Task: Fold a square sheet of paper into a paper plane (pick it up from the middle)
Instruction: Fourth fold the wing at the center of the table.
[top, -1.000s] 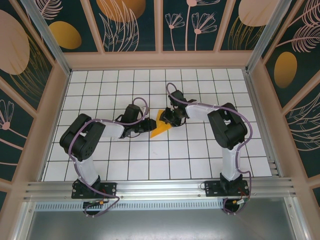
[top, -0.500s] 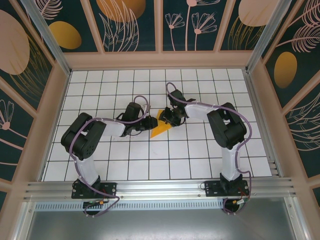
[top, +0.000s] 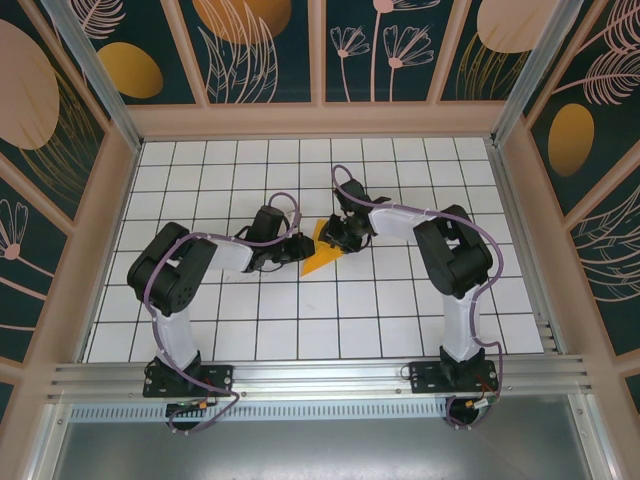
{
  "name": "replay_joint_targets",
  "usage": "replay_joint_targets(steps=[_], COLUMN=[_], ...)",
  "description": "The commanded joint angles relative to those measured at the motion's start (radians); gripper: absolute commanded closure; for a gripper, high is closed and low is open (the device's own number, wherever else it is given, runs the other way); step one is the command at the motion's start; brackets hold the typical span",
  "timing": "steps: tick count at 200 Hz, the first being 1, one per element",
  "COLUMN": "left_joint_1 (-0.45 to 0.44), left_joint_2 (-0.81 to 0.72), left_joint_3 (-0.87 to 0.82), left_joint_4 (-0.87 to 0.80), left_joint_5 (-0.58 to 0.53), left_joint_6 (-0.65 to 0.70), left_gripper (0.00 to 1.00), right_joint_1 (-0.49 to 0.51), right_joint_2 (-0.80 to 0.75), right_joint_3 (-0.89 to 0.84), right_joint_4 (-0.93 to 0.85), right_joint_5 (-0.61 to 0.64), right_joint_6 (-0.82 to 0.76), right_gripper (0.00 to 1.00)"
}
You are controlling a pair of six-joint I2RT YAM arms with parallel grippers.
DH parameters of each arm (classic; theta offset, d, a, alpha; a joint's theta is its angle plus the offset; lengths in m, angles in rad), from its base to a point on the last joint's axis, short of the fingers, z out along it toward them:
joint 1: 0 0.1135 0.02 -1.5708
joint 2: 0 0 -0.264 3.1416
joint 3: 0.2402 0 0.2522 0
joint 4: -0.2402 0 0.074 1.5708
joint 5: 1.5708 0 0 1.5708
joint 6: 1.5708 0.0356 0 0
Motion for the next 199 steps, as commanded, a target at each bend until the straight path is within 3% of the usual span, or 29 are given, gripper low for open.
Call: replay_joint_targets(steps=[1, 84, 161, 179, 199], left_joint_1=[0.001, 0.001, 0.001, 0.000, 0.001], left_joint_2=[0.024, 0.046, 0.068, 0.068, 0.069], left_joint_3=[0.016, 0.017, 0.007, 0.008, 0.013], left_joint_4=[-0.037, -0.066, -0.118, -0.129, -0.140], left_joint_5=[-0.017, -0.025, -0.029, -0.033, -0.036], left_joint_6=[0.015, 0.011, 0.042, 0.044, 0.048], left_gripper=[0.84, 0.89, 0.95, 0.96, 0.97], right_joint_1=[0.007, 0.004, -0.032, -0.032, -0.032], right_joint_2=[0.136, 0.115, -0.204, -0.196, -0.149], right_joint_3=[-0.056, -0.042, -0.067, -0.105, -0.128], right_joint_4=[-0.086, -0.074, 0.202, 0.272, 0.304], right_joint_5=[0.127, 0.111, 0.000, -0.087, -0.146], right_joint_6=[0.008, -0.005, -0.112, -0.130, -0.138], right_gripper=[0.64, 0.64, 0.60, 0.66, 0.81])
